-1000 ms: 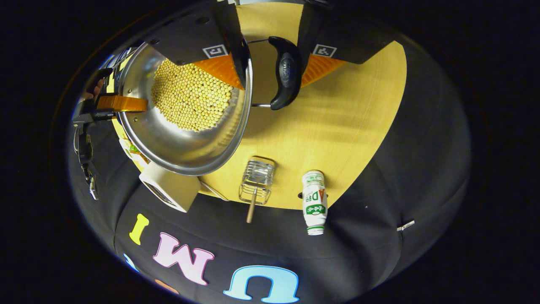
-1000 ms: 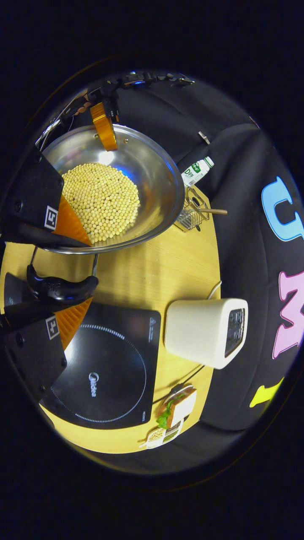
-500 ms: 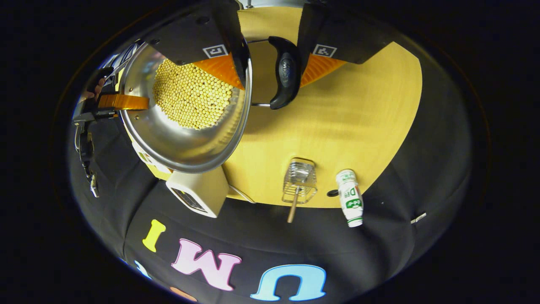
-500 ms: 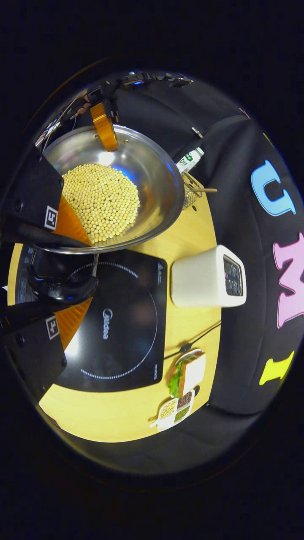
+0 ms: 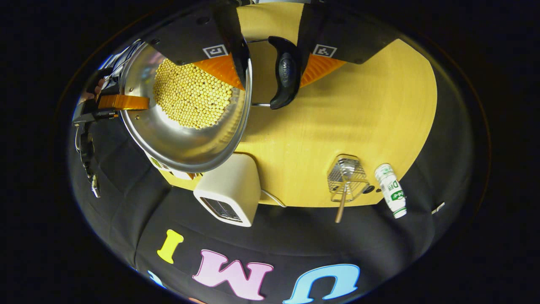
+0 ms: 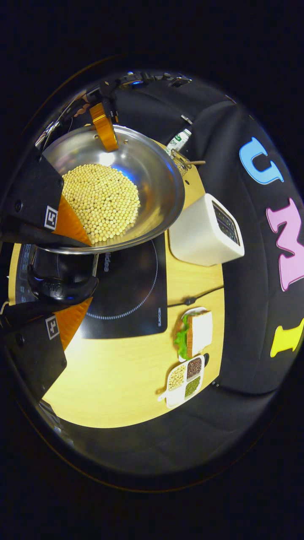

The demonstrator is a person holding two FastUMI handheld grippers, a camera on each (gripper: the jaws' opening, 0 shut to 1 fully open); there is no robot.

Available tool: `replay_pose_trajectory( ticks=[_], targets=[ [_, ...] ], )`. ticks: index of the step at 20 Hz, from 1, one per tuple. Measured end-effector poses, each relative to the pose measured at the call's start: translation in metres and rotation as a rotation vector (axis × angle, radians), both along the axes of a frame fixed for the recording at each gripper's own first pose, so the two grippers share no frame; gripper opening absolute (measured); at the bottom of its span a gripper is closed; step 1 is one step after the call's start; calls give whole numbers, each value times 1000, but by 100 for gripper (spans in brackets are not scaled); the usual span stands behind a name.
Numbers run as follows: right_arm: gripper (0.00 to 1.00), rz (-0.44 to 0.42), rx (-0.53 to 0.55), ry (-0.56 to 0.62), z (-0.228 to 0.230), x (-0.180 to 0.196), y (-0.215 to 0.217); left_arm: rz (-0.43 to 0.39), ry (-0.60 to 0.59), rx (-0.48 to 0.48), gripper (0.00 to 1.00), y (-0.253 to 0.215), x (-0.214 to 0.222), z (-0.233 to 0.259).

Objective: First push the handle of the pot to place it horizontally, then grasp the pot with both hands and set it on the induction cooktop.

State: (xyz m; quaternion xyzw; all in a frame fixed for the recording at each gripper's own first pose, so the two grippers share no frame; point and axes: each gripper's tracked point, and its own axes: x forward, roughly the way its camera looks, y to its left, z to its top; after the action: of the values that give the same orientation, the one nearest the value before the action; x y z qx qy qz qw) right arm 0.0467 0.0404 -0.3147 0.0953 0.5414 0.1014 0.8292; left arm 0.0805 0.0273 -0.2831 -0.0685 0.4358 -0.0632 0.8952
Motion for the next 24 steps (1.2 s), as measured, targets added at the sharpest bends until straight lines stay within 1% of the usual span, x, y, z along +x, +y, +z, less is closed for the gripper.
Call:
replay_pose_trajectory(
  ticks=[6, 11, 12, 13, 18, 24],
  targets=[
    [58, -15, -2, 18, -14, 12, -39, -13, 17, -4, 58, -38, 17, -8],
    [58, -23, 2, 38, -30, 23, -57, -9, 29, -7, 58, -57, 29, -18],
    [53, -25, 4, 42, -32, 24, -59, -9, 30, -5, 58, -61, 31, -19],
    [58, -24, 6, 46, -35, 26, -60, -9, 31, -3, 58, -62, 32, -20],
    [58, -18, 14, 60, -48, 34, -64, 2, 45, -5, 58, -65, 40, -30],
    [58, -24, 19, 56, -46, 40, -66, 11, 38, -25, 58, -66, 40, -29]
  ],
)
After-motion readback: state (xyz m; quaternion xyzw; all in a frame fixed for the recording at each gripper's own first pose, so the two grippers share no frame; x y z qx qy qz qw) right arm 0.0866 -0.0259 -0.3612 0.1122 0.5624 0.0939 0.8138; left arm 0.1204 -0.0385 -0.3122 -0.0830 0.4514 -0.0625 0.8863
